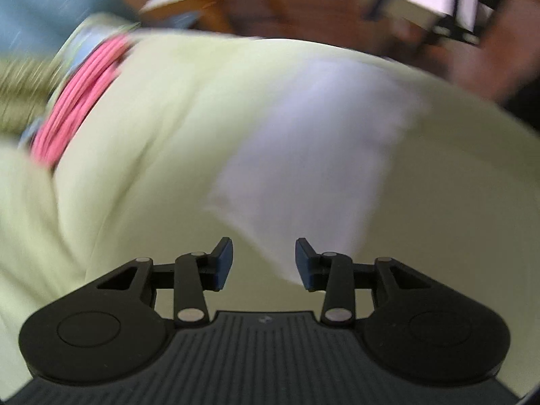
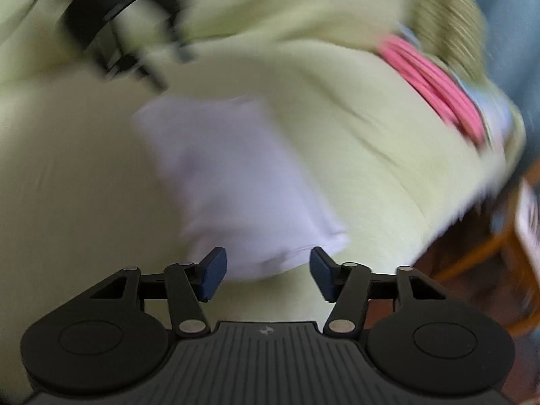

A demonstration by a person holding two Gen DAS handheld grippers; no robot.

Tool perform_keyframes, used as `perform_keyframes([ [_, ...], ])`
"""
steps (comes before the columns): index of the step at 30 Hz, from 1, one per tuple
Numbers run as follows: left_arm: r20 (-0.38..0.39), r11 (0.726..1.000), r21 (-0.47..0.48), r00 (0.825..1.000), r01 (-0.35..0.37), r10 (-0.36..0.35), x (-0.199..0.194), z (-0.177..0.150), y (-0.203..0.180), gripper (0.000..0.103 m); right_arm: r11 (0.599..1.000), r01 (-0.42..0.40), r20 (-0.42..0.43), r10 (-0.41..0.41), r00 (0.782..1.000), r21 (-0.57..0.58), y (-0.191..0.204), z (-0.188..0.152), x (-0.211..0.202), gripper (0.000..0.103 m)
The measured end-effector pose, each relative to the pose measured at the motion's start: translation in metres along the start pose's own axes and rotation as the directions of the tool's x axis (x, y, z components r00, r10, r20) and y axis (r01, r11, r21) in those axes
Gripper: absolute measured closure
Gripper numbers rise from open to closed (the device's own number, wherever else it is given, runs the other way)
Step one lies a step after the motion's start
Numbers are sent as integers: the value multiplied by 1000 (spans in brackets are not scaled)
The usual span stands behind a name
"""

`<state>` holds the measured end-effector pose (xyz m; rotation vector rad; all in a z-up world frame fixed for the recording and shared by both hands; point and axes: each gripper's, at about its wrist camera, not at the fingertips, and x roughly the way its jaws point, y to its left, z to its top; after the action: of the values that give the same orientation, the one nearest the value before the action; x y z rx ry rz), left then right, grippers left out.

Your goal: Fold clothes

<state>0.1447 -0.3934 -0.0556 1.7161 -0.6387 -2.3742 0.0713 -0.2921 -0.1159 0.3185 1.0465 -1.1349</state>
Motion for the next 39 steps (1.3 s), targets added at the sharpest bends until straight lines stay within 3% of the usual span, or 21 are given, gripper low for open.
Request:
perform_keyframes([
  [3,-6,984,173,999,-44,46,9,0,-47,62,966,117,16,-117,993,-231,57,-9,12,57],
  [5,-5,969,232,996,-85,88,20,-3,-64,62,943,174,41,-170,985,-283,75,-12,22,62],
  [6,-3,961,254,994,-109,114,25,-5,-70,62,942,185,43,-180,983,-281,78,-11,27,71],
  [7,0,953,273,990,-133,138,31,-7,-74,64,949,176,36,-173,984,-261,78,-9,29,78],
  [8,1,948,283,988,-146,152,37,-9,-77,67,967,154,26,-152,988,-203,76,-4,30,92],
  [10,-1,951,271,988,-148,155,42,-11,-78,67,997,33,15,-34,999,76,53,0,20,92],
  [11,-1,954,262,988,-148,154,44,-10,-77,67,975,-32,23,27,999,219,42,2,15,92],
  [13,-1,959,240,988,-147,152,46,-8,-76,67,837,-180,84,160,984,517,16,-5,15,91],
  [14,0,963,226,989,-146,150,47,-8,-75,67,770,-210,111,180,977,603,8,-10,17,90],
  [15,-1,967,210,989,-145,148,48,-7,-73,67,738,-223,132,181,975,637,7,-12,19,83],
  [19,-8,974,175,989,-142,146,52,-1,-68,67,624,-257,191,171,967,738,7,-24,27,83],
  [23,-9,978,154,990,-139,142,54,-1,-65,67,576,-267,227,142,963,773,-2,-33,31,83],
  [26,-10,980,142,990,-137,140,53,-2,-63,67,465,-339,307,145,940,818,-16,-53,23,83],
  [29,-11,979,148,989,-142,145,54,-2,-65,68,413,-361,327,153,933,836,-22,-60,28,83],
  [32,-15,979,145,989,-144,148,55,-1,-65,68,421,-384,350,160,923,822,-21,-58,32,83],
  [35,-19,978,147,989,-145,149,55,0,-66,69,403,-409,374,166,912,819,-19,-55,37,83],
  [37,-21,978,152,989,-144,149,55,0,-66,69,396,-415,386,155,910,819,-19,-54,41,97],
  [39,-24,977,156,989,-142,147,55,0,-66,69,403,-420,389,161,907,813,-21,-55,43,100],
])
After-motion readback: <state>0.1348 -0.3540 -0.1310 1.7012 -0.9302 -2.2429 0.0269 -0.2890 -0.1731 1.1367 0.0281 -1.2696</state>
